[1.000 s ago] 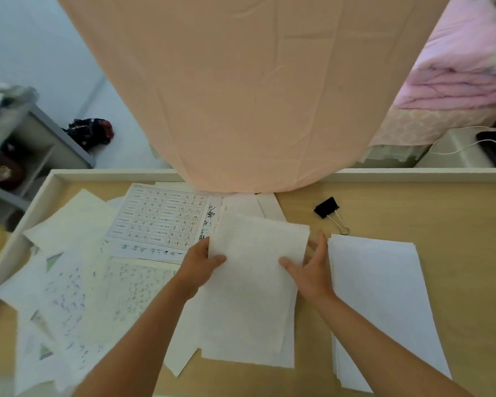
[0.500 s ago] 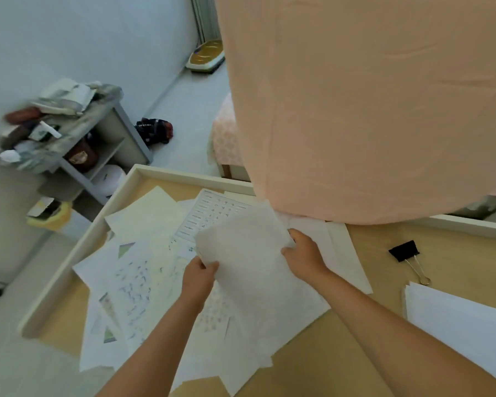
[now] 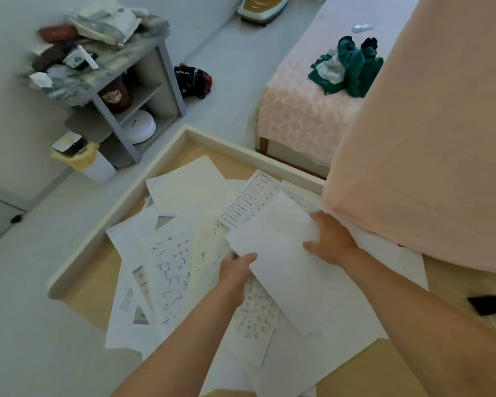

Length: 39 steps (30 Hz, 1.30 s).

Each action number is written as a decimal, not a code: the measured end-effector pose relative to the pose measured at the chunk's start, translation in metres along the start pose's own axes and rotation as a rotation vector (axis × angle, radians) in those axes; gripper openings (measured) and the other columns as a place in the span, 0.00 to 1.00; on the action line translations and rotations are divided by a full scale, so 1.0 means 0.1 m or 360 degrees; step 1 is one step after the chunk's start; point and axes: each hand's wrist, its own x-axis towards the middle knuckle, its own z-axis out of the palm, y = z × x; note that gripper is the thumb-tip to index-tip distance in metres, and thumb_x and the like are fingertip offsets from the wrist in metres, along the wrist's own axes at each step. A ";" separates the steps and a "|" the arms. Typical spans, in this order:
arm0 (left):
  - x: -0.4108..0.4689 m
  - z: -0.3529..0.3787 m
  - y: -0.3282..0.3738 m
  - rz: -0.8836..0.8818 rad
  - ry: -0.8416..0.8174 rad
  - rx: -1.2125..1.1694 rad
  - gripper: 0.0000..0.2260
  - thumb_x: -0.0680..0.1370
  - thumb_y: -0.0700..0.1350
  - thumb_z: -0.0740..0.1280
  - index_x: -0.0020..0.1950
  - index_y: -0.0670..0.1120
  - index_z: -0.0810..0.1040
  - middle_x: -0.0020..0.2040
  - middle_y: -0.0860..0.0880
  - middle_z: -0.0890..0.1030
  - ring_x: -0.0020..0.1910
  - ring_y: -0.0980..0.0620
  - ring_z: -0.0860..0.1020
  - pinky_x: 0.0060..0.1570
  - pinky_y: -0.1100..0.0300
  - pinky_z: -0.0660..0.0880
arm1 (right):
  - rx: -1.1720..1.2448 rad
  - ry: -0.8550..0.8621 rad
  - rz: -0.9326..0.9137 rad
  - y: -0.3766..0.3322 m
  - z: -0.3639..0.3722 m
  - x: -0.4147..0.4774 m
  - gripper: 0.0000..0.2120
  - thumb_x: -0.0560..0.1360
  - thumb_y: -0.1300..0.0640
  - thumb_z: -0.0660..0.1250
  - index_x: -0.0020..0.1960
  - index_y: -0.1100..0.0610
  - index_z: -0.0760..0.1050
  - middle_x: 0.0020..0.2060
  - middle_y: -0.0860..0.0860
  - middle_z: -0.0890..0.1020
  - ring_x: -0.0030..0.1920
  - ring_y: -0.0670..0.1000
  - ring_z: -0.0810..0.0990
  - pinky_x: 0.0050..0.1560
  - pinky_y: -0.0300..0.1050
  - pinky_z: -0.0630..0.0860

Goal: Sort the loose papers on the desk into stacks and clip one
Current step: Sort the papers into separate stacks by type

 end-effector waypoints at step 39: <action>-0.41 -0.47 0.07 0.0677 0.0065 0.1053 0.17 0.79 0.46 0.67 0.68 0.47 0.73 0.64 0.48 0.77 0.62 0.48 0.75 0.60 0.53 0.74 | 0.1673 0.0168 0.0605 -0.04 0.46 -1.49 0.11 0.73 0.61 0.74 0.54 0.53 0.80 0.48 0.50 0.85 0.45 0.50 0.84 0.44 0.43 0.79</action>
